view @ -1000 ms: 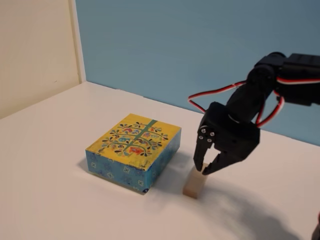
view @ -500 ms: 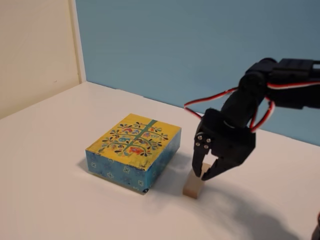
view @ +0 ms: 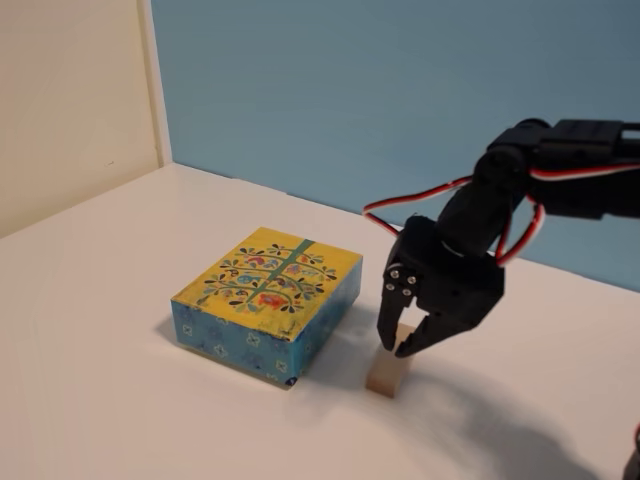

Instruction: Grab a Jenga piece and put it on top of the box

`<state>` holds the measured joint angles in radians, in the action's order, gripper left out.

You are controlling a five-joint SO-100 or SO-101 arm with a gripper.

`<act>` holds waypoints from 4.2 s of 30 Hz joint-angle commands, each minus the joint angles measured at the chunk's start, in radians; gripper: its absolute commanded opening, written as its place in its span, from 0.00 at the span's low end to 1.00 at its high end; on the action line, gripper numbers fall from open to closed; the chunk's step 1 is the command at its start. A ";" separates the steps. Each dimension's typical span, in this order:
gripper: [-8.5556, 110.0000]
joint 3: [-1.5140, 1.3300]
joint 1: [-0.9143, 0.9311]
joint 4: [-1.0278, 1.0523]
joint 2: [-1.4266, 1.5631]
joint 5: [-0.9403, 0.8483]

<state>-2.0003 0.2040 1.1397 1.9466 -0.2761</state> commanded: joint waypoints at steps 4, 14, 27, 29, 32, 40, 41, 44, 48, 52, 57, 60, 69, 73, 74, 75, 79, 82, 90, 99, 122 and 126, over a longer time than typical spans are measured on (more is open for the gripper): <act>0.11 0.020 0.003 -0.014 0.003 -0.012; 0.16 0.011 0.026 -0.017 -0.005 -0.032; 0.17 -0.026 0.081 -0.008 -0.014 -0.044; 0.17 -0.034 0.087 -0.008 -0.021 -0.043; 0.17 -0.046 0.092 -0.008 -0.025 -0.038; 0.17 -0.074 0.089 -0.009 -0.031 -0.037; 0.17 -0.078 0.086 -0.012 -0.031 -0.035; 0.17 -0.084 0.080 -0.017 -0.031 -0.035; 0.17 -0.091 0.071 -0.025 -0.031 -0.032; 0.19 -0.091 0.057 -0.028 -0.028 -0.031; 0.20 -0.084 0.044 -0.043 -0.020 -0.023; 0.21 -0.080 0.046 -0.052 -0.020 -0.021; 0.22 -0.069 0.081 -0.074 -0.032 -0.008; 0.22 -0.060 0.112 -0.075 -0.052 -0.015; 0.22 -0.057 0.117 -0.075 -0.057 -0.017; 0.22 -0.055 0.120 -0.075 -0.063 -0.017; 0.22 -0.055 0.137 -0.078 -0.080 -0.011; 0.22 -0.055 0.144 -0.080 -0.094 -0.009; 0.22 -0.057 0.140 -0.089 -0.112 0.003; 0.22 -0.055 0.118 -0.106 -0.127 0.020; 0.24 0.060 0.124 -0.104 -0.252 0.034; 0.24 0.078 0.147 -0.101 -0.273 0.031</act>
<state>-1.9589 0.3436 1.0339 1.6766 -0.2393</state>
